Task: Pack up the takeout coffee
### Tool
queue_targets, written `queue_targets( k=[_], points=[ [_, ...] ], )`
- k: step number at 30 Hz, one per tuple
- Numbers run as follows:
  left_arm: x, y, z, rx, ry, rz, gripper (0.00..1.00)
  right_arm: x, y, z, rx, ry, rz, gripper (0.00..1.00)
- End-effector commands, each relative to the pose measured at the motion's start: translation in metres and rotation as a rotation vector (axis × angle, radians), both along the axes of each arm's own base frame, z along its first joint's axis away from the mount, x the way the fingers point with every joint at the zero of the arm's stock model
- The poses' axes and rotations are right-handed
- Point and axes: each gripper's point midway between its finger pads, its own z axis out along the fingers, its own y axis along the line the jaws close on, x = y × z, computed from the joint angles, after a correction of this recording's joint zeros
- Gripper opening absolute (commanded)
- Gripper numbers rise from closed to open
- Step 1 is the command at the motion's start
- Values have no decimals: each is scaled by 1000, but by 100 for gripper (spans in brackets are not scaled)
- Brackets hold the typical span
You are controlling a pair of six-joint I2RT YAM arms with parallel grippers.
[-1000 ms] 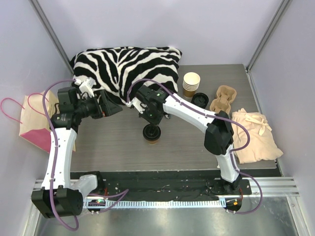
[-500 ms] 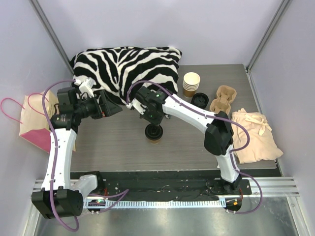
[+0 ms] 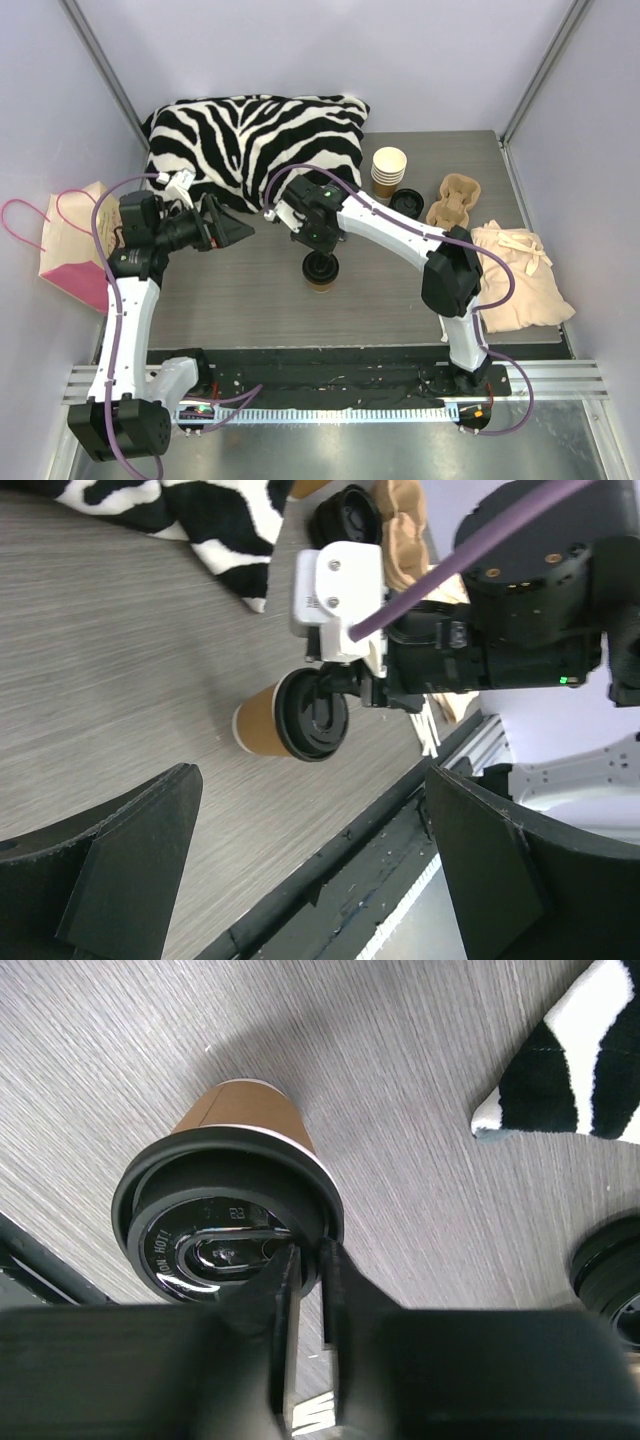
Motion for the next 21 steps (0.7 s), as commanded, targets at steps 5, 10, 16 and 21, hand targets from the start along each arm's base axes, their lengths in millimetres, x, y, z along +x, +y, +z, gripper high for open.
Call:
queue_targets(
  k=[5, 10, 16, 21],
  points=[
    [3, -6, 19, -54, -72, -48, 100, 3, -4, 22, 37, -22, -8, 41],
    [2, -7, 15, -62, -68, -52, 100, 5, -1, 46, 104, -40, -15, 47],
    [1, -11, 12, -90, -49, -66, 99, 5, -6, 80, 225, -37, -30, 47],
    [2, -13, 9, -116, -42, -82, 95, 0, -10, 108, 415, 45, -88, 43]
  ],
)
